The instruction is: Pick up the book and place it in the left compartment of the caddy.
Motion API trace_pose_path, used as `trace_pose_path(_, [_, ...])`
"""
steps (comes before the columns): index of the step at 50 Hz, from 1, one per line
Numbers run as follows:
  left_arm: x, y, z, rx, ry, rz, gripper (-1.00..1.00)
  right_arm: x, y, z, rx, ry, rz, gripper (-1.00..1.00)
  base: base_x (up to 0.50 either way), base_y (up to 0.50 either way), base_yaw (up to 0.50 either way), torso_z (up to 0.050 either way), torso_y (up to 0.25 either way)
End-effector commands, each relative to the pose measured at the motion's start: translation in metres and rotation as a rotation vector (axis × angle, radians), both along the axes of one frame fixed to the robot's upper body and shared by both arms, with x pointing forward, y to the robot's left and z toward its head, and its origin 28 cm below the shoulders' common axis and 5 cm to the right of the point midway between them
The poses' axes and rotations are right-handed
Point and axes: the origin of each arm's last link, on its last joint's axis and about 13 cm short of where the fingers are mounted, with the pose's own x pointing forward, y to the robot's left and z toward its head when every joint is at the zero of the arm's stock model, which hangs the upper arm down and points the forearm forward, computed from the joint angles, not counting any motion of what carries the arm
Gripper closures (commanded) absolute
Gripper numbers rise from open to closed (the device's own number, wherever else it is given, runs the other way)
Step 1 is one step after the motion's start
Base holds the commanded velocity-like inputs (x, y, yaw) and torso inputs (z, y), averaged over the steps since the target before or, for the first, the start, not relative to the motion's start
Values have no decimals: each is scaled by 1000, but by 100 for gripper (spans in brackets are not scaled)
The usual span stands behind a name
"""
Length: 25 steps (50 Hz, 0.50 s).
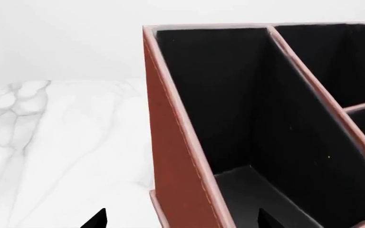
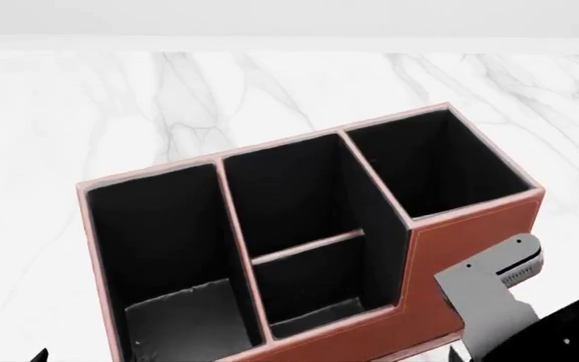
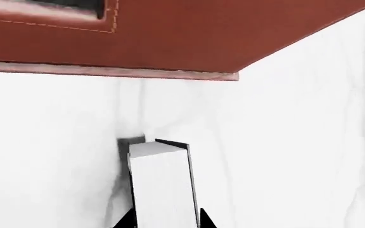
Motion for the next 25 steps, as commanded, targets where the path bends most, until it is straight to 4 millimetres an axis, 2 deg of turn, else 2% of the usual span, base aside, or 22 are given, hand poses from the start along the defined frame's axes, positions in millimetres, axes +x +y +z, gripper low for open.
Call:
trace_pose_path(1, [2, 0, 0, -5, -9, 3, -100, 11, 24, 31, 281, -106, 20, 100, 0, 0, 0, 0, 0])
trace_pose_path(4, [2, 0, 0, -4, -9, 3, -100, 9, 25, 40, 286, -120, 19, 100, 0, 0, 0, 0, 0])
trace_pose_path(11, [2, 0, 0, -4, -8, 3, -100, -5, 33, 76, 306, -174, 48, 100, 0, 0, 0, 0, 0])
trace_pose_path(25, [2, 0, 1, -5, -8, 4, -100, -16, 49, 118, 325, -179, 91, 100, 0, 0, 0, 0, 0])
